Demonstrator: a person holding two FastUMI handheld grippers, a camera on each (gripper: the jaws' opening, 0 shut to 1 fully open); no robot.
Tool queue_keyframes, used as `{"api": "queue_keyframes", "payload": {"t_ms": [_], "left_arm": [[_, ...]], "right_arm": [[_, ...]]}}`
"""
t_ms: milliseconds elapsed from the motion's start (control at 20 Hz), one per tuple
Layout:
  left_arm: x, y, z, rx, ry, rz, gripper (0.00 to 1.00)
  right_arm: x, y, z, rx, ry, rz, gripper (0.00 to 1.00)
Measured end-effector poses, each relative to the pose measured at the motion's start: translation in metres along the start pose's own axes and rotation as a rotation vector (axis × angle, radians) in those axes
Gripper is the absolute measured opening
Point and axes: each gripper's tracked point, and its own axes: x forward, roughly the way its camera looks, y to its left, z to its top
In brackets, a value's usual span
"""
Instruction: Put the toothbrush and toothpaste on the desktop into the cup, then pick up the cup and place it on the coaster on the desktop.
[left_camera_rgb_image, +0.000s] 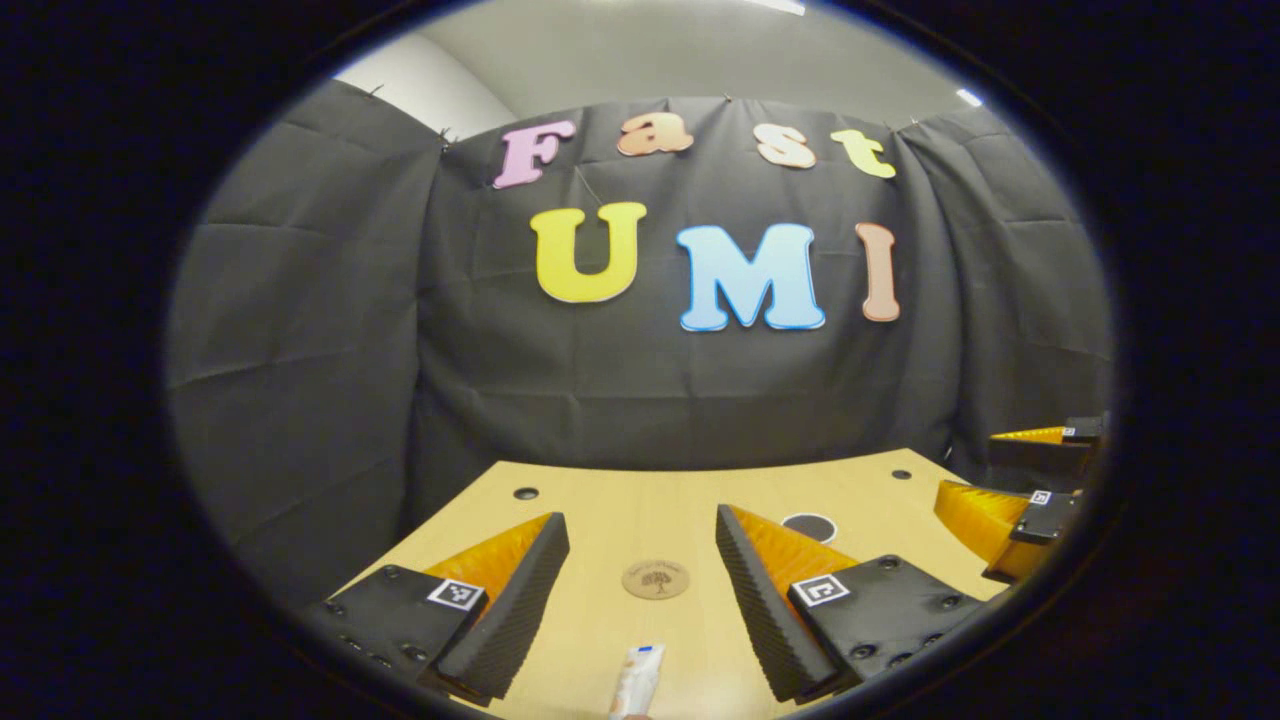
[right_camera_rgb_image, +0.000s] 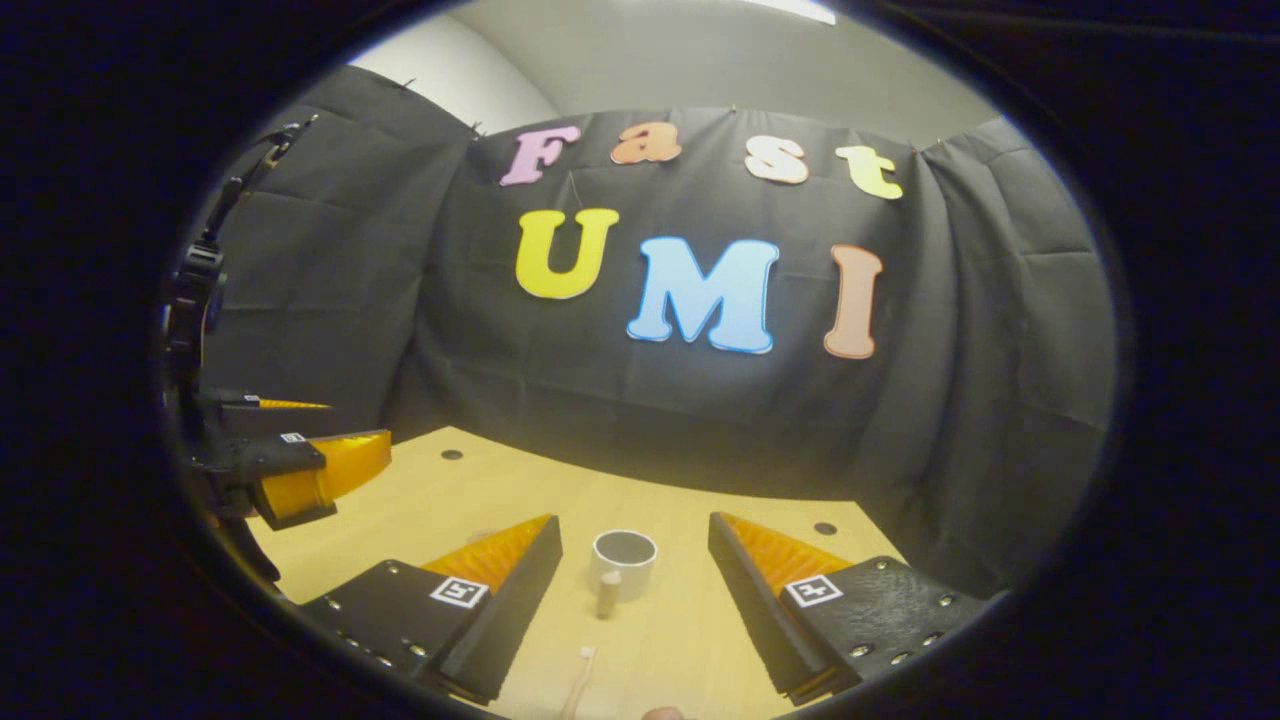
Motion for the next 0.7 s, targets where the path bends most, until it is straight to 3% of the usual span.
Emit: {"api": "queue_keyframes", "payload": {"t_ms": [200, 700], "left_arm": [[0.022, -0.003, -0.032, 0.021, 0.119, -0.032, 0.96], [0.059, -0.008, -0.115, -0.003, 0.426, -0.092, 0.96]], "right_arm": [[0.014, 0.0, -0.029, 0.029, 0.121, -0.008, 0.92], [0.03, 0.03, -0.098, 0.105, 0.427, 0.062, 0.92]]}}
